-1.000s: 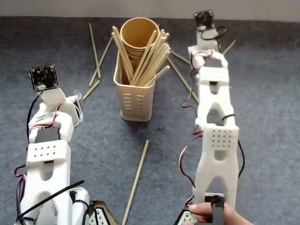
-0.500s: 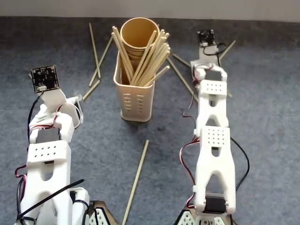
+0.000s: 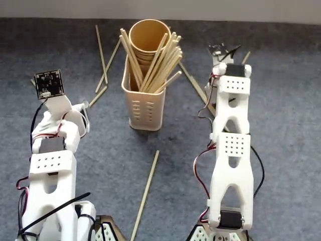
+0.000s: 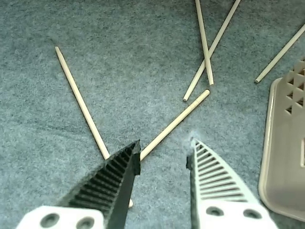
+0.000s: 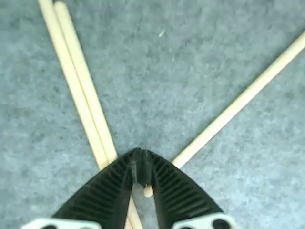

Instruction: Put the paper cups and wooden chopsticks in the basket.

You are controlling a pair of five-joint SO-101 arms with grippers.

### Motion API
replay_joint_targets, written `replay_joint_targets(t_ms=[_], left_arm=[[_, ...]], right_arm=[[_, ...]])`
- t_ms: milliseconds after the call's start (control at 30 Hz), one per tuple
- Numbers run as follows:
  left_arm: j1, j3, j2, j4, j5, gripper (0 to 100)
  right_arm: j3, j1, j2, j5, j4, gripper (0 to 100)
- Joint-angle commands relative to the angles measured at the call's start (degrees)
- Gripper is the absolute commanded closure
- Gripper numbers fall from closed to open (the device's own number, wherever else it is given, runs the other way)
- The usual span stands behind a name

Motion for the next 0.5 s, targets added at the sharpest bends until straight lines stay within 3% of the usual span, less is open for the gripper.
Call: replay_joint_targets(t_ms=[0,233,367,467], left_arm=[[0.8,-0.5,-1.6,-1.1,0.2,81],[0.8,-0.3,-1.6,-1.9,0.2,81],[0.8,-0.2,-1.6,-2.5,0.2,81],[0.7,-0.2,-1.6,-2.5,0.2,81]], right_arm=[[1.5,0.7,-3.5,-1.8,2.6,99.2],[23.7,-1.2,-27.6,-4.5,2.4,99.2],[43.2,-4.8,-43.8,-0.1,2.2,99.2],[54.2,-5.8,-50.5,3.3,-3.4,99.2]])
